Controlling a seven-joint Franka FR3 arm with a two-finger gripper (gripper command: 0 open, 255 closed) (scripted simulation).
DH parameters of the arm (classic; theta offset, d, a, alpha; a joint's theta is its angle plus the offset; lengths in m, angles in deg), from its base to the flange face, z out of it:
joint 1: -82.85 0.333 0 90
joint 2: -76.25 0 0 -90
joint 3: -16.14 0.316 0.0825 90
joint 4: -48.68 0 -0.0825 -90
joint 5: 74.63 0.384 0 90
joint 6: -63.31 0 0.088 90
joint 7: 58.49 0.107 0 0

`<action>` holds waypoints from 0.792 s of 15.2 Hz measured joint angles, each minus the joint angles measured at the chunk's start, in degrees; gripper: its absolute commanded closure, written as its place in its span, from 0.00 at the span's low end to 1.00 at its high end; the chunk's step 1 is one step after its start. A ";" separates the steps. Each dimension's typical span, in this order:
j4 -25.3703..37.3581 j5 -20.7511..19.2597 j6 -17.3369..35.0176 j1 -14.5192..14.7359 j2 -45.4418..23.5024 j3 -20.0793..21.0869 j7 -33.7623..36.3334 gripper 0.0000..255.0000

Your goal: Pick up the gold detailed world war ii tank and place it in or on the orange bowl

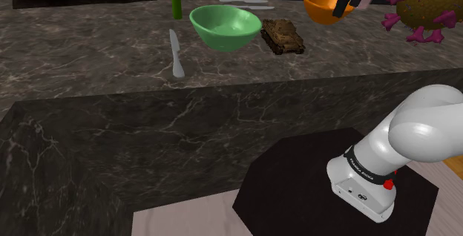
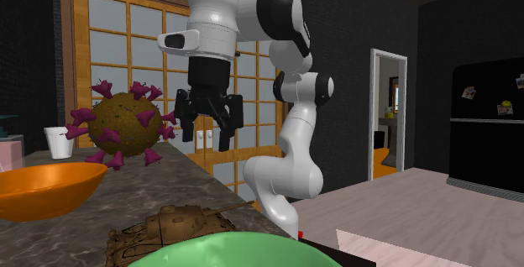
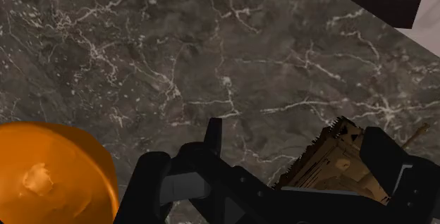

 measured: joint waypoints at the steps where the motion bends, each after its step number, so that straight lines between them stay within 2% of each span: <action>1: 0.00 0.00 0.00 0.00 0.00 0.00 0.00 0.00; 10: 9.21 8.83 3.63 0.69 -17.22 2.22 7.75 0.00; 12: 10.18 9.69 4.06 0.76 -19.02 2.32 8.38 0.00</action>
